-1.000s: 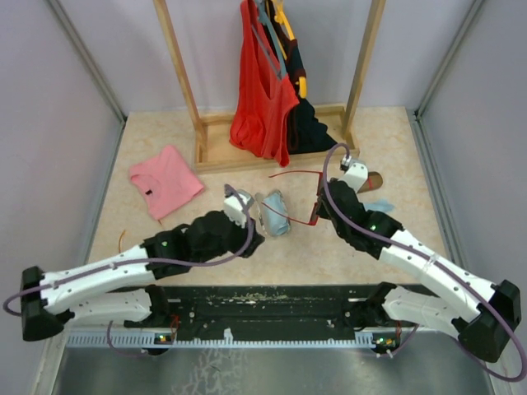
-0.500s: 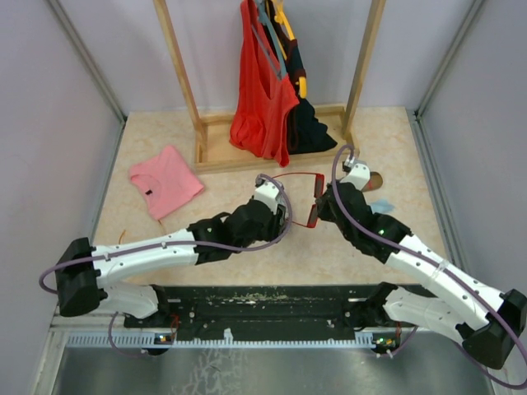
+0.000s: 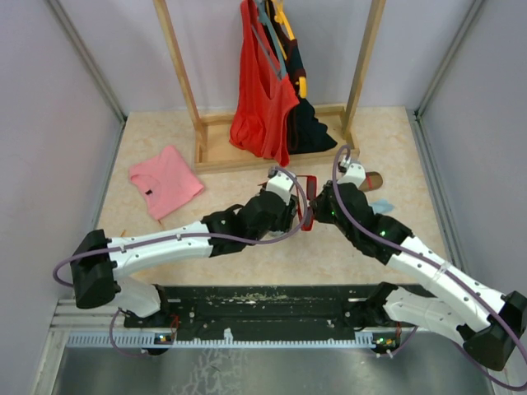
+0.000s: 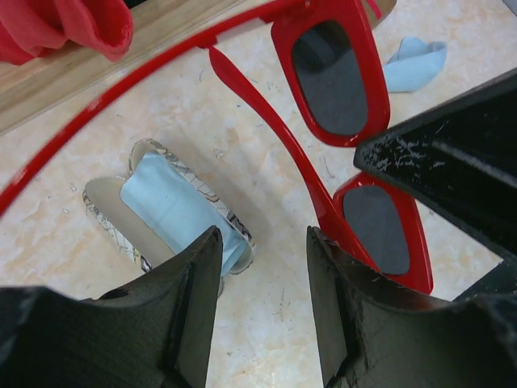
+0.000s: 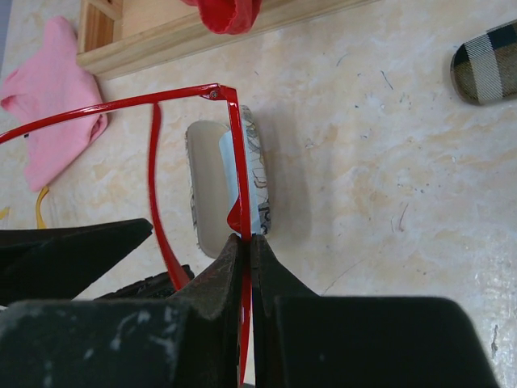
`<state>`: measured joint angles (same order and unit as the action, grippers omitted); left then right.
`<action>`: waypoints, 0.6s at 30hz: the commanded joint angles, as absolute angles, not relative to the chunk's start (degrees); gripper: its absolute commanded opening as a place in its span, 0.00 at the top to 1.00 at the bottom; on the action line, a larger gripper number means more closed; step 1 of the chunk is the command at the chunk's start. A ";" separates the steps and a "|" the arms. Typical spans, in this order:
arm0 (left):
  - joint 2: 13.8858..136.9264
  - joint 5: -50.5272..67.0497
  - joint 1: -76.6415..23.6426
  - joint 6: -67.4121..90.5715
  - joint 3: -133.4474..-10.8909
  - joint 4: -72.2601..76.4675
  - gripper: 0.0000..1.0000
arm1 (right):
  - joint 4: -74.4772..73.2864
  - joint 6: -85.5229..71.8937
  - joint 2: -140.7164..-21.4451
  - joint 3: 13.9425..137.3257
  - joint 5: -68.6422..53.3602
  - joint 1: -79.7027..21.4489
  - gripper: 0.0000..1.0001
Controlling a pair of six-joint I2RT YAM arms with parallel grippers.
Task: Organize the sunglasses
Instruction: Fold the sunglasses at the center of the board.
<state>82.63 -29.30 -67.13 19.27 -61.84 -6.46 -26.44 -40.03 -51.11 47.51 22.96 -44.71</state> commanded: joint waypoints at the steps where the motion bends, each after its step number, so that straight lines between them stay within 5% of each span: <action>1: 84.33 -30.24 -67.16 17.54 -65.07 -5.09 0.47 | -23.16 -39.66 -50.23 47.14 20.57 -44.21 1.00; 18: 88.41 -28.58 -67.22 17.39 -67.55 -5.47 0.48 | -21.55 -39.82 -51.17 45.90 17.23 -44.22 1.00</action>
<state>87.44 -30.00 -67.02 17.72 -65.69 -6.50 -25.93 -40.03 -51.18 46.11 19.29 -44.71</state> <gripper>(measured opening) 0.522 0.025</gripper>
